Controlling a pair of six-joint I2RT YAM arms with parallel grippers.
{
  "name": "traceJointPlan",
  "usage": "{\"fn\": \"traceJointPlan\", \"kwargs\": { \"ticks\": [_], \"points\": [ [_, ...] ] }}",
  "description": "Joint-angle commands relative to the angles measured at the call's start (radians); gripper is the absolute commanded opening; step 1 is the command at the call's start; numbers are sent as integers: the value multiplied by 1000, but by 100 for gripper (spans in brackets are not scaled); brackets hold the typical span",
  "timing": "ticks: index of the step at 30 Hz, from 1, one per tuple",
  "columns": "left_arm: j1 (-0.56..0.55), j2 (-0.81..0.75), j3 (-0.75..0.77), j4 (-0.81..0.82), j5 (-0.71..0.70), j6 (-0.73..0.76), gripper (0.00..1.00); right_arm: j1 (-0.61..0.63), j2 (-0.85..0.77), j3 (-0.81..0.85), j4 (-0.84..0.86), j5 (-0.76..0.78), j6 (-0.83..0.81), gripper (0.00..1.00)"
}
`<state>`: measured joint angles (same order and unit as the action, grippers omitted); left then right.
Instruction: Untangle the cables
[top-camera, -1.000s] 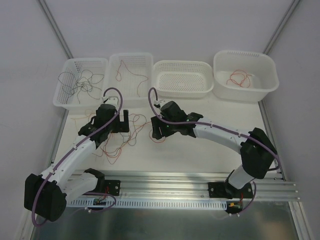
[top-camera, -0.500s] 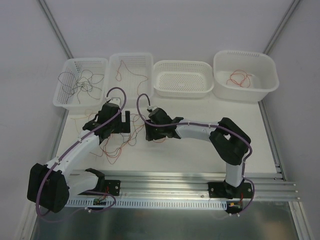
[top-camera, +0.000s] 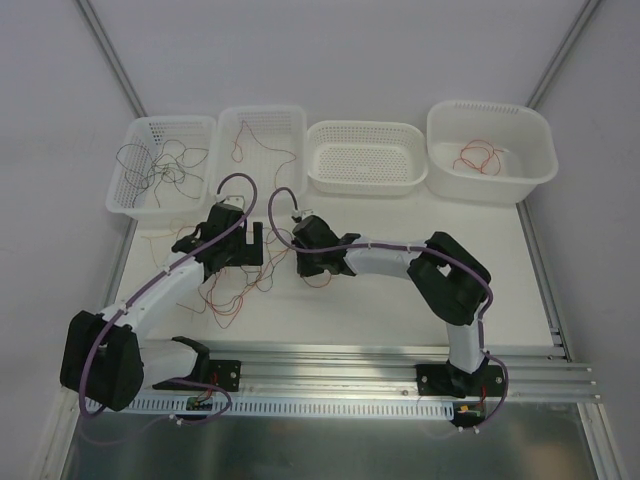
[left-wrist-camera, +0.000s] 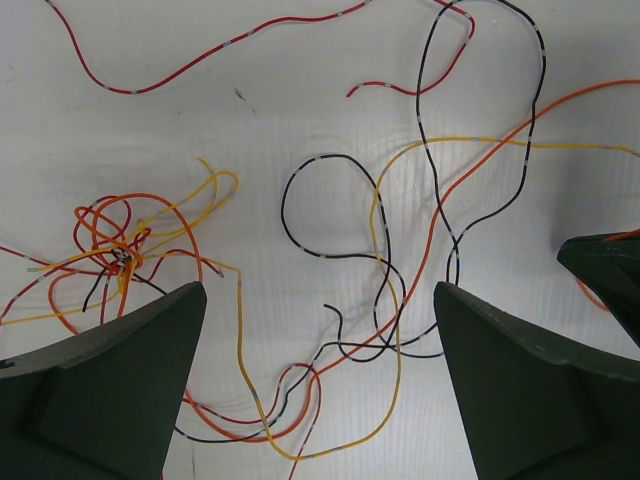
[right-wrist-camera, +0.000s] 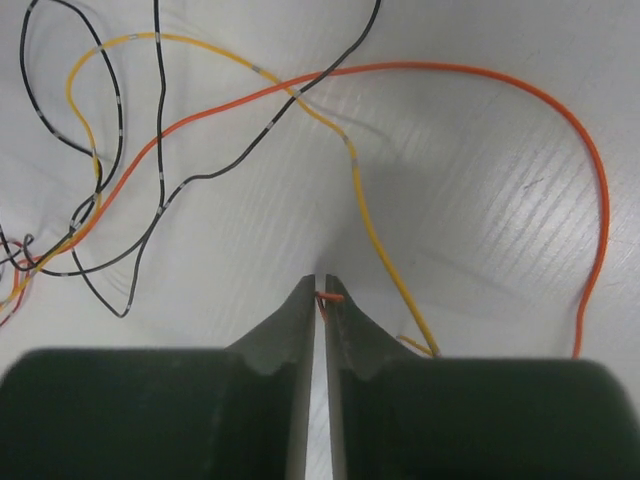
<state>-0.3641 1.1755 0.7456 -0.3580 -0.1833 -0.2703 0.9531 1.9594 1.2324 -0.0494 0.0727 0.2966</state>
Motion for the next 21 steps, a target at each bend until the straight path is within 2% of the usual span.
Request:
{"fn": "traceJointPlan", "kwargs": {
  "ticks": [1, 4, 10, 16, 17, 21],
  "points": [
    [13, 10, 43, -21, 15, -12, 99, 3, -34, -10, 14, -19, -50, 2],
    [13, 18, 43, -21, 15, -12, 99, 1, -88, -22, -61, -16, -106, 1],
    [13, 53, 49, -32, 4, -12, 99, -30, -351, -62, -317, 64, -209, 1],
    [13, 82, 57, -52, -22, -14, 99, -256, -666, -116, -599, 144, -232, 1],
    [13, 85, 58, -53, -28, -15, 99, -352, -709, -113, -621, 141, -235, 1],
    [13, 107, 63, -70, -65, -12, 98, -568, -856, -52, -710, 153, -252, 1]
  ]
}}
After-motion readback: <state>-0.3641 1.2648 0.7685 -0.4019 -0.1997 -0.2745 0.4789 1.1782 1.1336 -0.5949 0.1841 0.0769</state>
